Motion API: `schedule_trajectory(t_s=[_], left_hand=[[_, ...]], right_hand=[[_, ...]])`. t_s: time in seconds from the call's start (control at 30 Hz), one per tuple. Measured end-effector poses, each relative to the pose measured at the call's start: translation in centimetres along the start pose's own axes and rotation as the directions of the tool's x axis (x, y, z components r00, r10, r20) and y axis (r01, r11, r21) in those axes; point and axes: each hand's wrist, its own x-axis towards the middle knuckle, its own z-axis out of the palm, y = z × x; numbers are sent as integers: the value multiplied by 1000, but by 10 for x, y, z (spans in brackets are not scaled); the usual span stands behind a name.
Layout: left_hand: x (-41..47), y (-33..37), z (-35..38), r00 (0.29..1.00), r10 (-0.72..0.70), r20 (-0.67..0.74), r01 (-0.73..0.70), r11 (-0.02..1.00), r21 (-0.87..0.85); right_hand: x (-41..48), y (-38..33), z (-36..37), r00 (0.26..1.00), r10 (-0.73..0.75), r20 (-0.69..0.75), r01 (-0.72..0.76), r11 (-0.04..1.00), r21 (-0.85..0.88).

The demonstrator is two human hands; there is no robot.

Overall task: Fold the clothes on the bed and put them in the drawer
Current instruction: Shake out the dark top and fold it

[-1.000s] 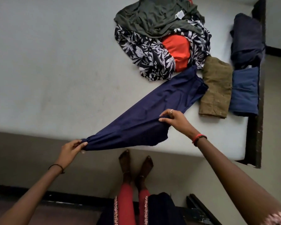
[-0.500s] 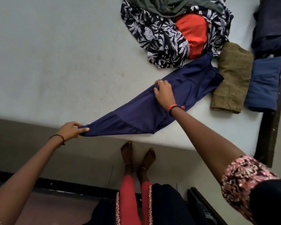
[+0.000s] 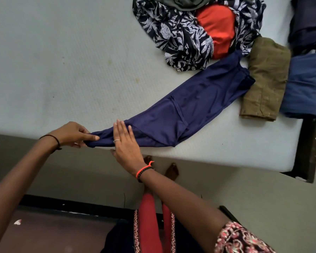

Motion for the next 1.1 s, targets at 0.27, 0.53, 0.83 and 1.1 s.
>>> schedule_trajectory(t_s=[0.27, 0.53, 0.83, 1.1], left_hand=[[-34, 46, -14, 995, 101, -5, -100, 988, 117], [6, 76, 21, 701, 711, -50, -710, 703, 36], [60, 96, 78, 816, 427, 390, -421, 901, -106], [72, 71, 73, 890, 361, 279, -370, 929, -25]], right_hand=[[-10, -24, -4, 991, 121, -54, -92, 921, 378], [-45, -55, -20, 969, 235, 71, -205, 617, 760], [-69, -26, -62, 895, 428, 130, -267, 278, 923], [-25, 102, -83, 730, 575, 369, -345, -156, 926]])
